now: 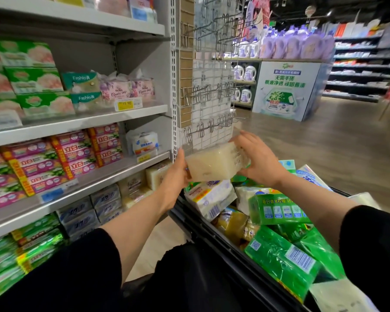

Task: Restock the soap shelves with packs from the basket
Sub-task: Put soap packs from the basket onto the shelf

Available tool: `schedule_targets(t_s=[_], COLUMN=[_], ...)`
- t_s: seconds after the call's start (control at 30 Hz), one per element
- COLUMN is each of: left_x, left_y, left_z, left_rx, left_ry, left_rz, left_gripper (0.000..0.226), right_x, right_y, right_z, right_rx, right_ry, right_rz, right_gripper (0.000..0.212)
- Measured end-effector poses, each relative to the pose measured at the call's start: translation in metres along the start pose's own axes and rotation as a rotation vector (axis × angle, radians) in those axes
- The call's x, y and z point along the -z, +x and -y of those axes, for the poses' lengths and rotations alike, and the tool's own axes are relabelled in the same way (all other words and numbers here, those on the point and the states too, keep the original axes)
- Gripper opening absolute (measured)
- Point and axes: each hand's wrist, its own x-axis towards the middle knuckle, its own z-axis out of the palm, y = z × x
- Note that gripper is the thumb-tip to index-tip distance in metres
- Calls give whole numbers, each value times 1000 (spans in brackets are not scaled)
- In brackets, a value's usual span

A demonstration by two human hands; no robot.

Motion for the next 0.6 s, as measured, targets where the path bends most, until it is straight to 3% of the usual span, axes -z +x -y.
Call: schedule_targets(t_s=[0.13, 0.23, 0.33, 0.4, 0.47, 0.6], left_x=[-2, -10, -17, -16, -7, 40], left_y=[1, 4, 1, 0, -5, -17], left_z=[32, 41, 41, 39, 30, 6], left_rx=[-34, -92, -185, -228, -281, -448], left_ry=[572, 866, 818, 742, 650, 602], left_rz=[97, 8, -136, -215, -275, -425], left_gripper=[72, 58, 55, 74, 83, 82], right_x=[4, 8, 11, 15, 24, 41], right_y=[0, 3, 5, 7, 13, 39], right_z=[-3, 5, 13, 18, 23, 35], right_rx=[-130, -200, -236, -240, -274, -325], right_ry=[-5, 10, -19, -25, 49, 275], right_rz=[-61, -86, -55, -79, -136, -216], right_gripper=[68, 66, 68, 69, 69, 73])
